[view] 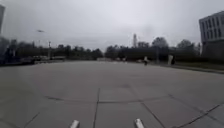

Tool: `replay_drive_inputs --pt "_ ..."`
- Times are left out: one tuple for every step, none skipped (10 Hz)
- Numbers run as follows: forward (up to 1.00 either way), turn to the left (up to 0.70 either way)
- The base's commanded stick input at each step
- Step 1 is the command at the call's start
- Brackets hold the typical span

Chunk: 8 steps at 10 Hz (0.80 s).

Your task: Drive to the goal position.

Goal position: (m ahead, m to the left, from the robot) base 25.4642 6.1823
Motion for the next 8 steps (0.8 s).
replay_drive_inputs --pt "1.00 -0.24" --pt "1.00 -0.09" --pt "1.00 -0.08" --pt "1.00 -0.21" --pt "1.00 -0.18" --pt "1.00 -0.04" --pt "1.00 0.00" --pt "1.00 0.00"
